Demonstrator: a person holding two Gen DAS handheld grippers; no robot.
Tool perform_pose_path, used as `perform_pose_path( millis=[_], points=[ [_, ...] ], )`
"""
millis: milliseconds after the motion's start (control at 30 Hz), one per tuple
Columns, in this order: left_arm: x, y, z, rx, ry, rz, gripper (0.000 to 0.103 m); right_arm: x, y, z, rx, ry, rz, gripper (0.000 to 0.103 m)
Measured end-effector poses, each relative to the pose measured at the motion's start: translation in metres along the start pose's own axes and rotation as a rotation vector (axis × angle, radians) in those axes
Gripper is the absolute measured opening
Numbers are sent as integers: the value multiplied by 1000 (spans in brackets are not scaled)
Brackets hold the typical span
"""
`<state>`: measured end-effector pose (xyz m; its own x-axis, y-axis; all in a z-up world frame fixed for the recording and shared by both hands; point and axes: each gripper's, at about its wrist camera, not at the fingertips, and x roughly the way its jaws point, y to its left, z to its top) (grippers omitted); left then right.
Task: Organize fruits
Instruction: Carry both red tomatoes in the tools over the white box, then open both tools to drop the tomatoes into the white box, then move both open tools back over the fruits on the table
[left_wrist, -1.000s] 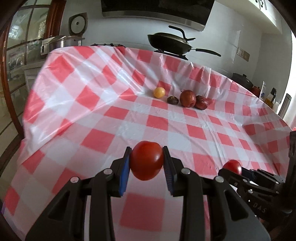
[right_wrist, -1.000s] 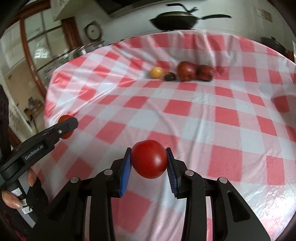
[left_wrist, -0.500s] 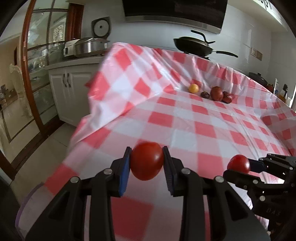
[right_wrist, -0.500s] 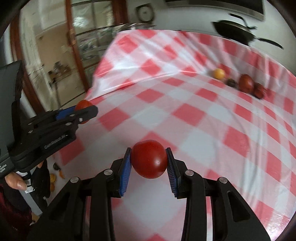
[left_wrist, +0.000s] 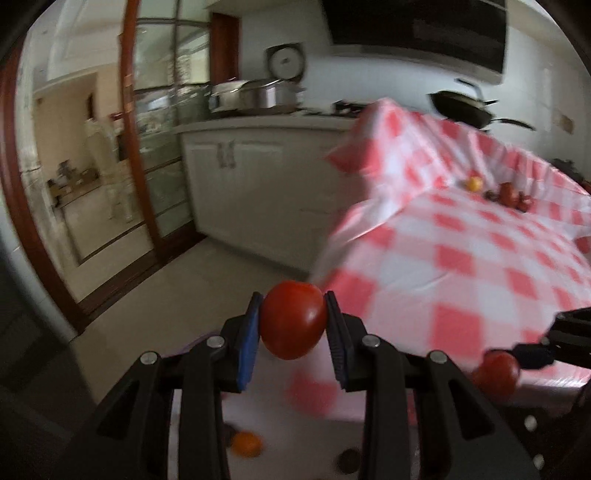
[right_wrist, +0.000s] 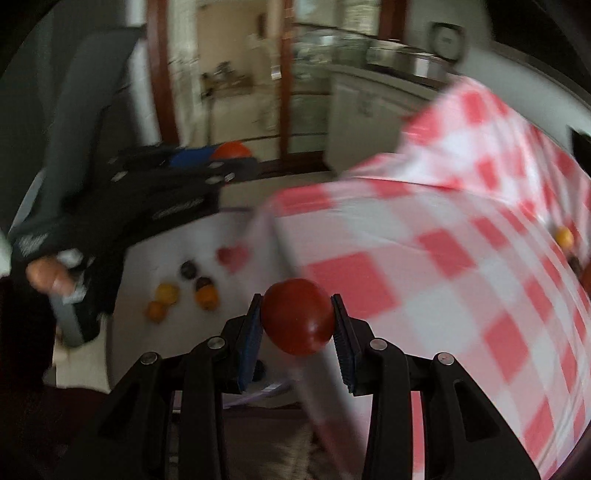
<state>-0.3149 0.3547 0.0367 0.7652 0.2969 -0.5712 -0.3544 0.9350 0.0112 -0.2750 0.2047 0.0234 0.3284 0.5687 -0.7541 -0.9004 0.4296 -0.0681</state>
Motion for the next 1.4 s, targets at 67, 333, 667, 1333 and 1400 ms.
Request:
perform_pose_path(
  millis=[67, 333, 667, 1333, 1400],
  points=[
    [4, 22, -11, -27, 32, 38, 33, 11, 22, 1, -60, 26, 34, 36],
    [56, 62, -61, -30, 262, 162, 34, 93, 78, -13, -228, 246, 136, 36],
    [138, 67, -98, -92, 491, 139, 34, 177, 75, -23, -174, 418, 84, 37],
    [163, 55, -100, -58, 484, 182, 73, 153, 96, -10, -207, 310, 92, 63],
    [161, 55, -99, -50, 483, 190, 74, 146, 97, -10, -198, 299, 96, 64]
  ],
)
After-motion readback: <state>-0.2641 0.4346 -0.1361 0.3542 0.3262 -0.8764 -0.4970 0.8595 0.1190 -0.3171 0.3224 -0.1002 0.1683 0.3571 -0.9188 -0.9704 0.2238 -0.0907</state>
